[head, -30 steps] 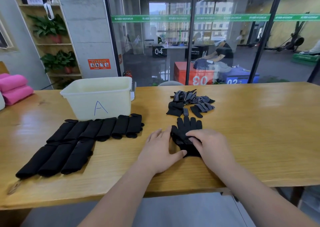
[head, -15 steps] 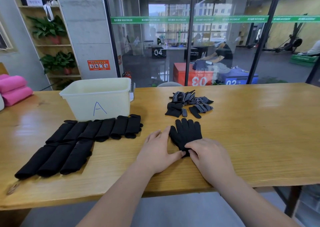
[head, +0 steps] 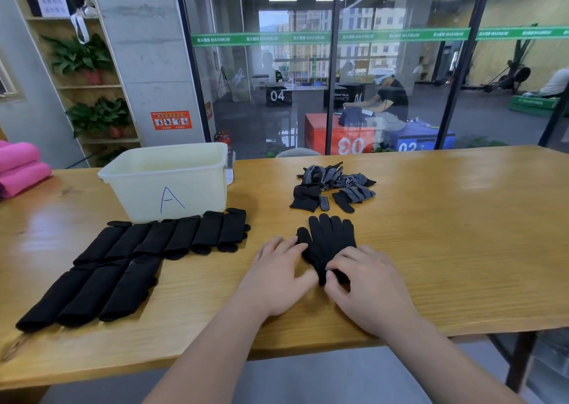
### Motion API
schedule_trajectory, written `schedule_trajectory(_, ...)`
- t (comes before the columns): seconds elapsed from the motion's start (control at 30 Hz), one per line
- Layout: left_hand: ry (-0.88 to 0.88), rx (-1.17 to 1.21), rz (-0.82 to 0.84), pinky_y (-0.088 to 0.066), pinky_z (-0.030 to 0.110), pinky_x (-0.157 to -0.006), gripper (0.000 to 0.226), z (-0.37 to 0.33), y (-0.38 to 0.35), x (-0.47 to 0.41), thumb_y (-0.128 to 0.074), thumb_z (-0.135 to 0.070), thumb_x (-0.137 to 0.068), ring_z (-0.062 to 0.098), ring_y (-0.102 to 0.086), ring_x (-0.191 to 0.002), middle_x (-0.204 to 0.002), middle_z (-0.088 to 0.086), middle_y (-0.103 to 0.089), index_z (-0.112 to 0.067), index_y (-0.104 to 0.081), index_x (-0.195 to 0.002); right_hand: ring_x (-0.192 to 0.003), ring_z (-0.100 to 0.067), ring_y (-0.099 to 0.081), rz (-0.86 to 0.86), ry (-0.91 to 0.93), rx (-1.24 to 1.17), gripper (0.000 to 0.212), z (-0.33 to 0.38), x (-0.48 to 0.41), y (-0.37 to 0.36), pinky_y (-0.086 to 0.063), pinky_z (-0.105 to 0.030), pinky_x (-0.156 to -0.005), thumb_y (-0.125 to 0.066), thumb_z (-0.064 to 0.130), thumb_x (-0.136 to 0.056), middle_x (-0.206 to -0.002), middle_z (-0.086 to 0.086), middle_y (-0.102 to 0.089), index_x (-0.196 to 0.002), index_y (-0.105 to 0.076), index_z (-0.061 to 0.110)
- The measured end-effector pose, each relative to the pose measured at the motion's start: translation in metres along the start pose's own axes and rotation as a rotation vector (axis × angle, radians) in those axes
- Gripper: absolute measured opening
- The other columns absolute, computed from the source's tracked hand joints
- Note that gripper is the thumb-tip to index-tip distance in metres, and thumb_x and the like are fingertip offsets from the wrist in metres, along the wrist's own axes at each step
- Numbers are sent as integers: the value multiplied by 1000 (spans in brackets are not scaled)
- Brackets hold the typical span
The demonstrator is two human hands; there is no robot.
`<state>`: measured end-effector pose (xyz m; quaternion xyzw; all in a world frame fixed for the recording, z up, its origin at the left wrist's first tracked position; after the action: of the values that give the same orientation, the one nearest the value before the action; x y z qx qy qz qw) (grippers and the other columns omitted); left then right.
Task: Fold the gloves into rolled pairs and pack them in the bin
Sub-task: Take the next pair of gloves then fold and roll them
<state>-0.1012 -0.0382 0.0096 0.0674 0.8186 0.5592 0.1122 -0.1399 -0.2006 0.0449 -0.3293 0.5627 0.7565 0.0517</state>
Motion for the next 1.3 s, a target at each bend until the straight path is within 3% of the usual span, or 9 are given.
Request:
schedule_trajectory(0.1, 10, 22, -34, -8, 44, -132, 67, 3, 0, -2, -21, -65, -104, 12, 1, -162, -175, -10, -19, -38, -31, -164, -91, -8, -53, -3, -34, -79, 31, -7, -4, 0, -51, -34, -80, -44, 43, -101, -94, 20, -61, -93, -72, 32)
schedule_trajectory(0.2, 43, -66, -28, -5, 46, -132, 84, 2, -3, -3, -21, -84, -97, 16, 9, -162, -177, -4, -9, -36, -25, -166, -109, -4, -57, 43, -118, -178, 22, -20, -18, -6, -54, -30, -89, -51, 40, -103, -117, 23, -62, -113, -70, 34)
schedule_trajectory(0.3, 62, -100, -6, -5, 48, -132, 95, 2, -4, -4, -29, -90, -89, 18, 14, -162, -177, -2, -6, -36, -22, -167, -148, -10, -40, 324, -163, -130, 50, -31, -42, -35, -38, -35, -120, -49, 51, -106, -161, 16, -43, -153, -50, 33)
schedule_trajectory(0.37, 68, -91, -2, -6, 48, -132, 97, 3, -4, -5, -31, -91, -87, 18, 15, -162, -177, -2, -7, -37, -22, -167, -158, -15, -24, 507, -201, -56, 67, -42, -53, -53, -27, -42, -127, -43, 63, -105, -172, 10, -25, -163, -34, 31)
schedule_trajectory(0.47, 74, -86, 0, -5, 48, -132, 99, 3, -3, -4, -33, -92, -86, 17, 16, -162, -177, -2, -7, -36, -22, -167, -161, -20, -14, 548, -264, 44, 78, -55, -66, -58, -20, -50, -129, -33, 71, -103, -175, 4, -16, -167, -23, 28)
schedule_trajectory(0.67, 71, -85, -10, -6, 48, -132, 102, 3, -3, -6, -34, -93, -84, 17, 16, -162, -177, -2, -8, -36, -23, -167, -163, -25, -4, 629, -213, 97, 82, -37, -66, -72, -14, -49, -131, -24, 72, -104, -177, -2, -6, -169, -15, 23)
schedule_trajectory(0.83, 53, -79, -23, -7, 48, -132, 101, 2, -2, -5, -34, -91, -85, 18, 15, -162, -177, -1, -9, -34, -21, -167, -163, -30, -3, 507, -195, 144, 77, -31, -83, -76, -15, -50, -130, -23, 67, -107, -177, -6, -7, -168, -18, 20)
schedule_trajectory(1.1, 122, 168, -277, -13, 43, -132, 61, 16, 22, 1, -37, -43, -106, 15, -2, -161, -169, -3, -28, -21, -30, -163, -162, -33, 8, 603, -244, 121, 87, -28, -91, -108, -1, -57, -130, -8, 82, -97, -177, -1, 8, -169, -2, 33)
schedule_trajectory(1.3, 142, 225, -470, -30, 41, -125, 47, 24, 39, 6, -38, -30, -103, 14, -30, -146, -149, -7, -51, -23, -53, -147, -161, -36, 14, 650, -181, 95, 80, 9, -83, -111, 5, -64, -127, -17, 74, -101, -176, 3, 14, -168, 4, 36)
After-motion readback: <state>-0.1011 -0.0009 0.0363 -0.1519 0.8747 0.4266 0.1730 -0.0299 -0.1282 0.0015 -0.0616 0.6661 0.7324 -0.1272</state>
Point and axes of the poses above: each hand's wrist, its own x-axis away from the middle knuckle, its own y-axis out of the back of the hand, z = x × y, the point moved 9 cm from there along -x, towards the middle knuckle
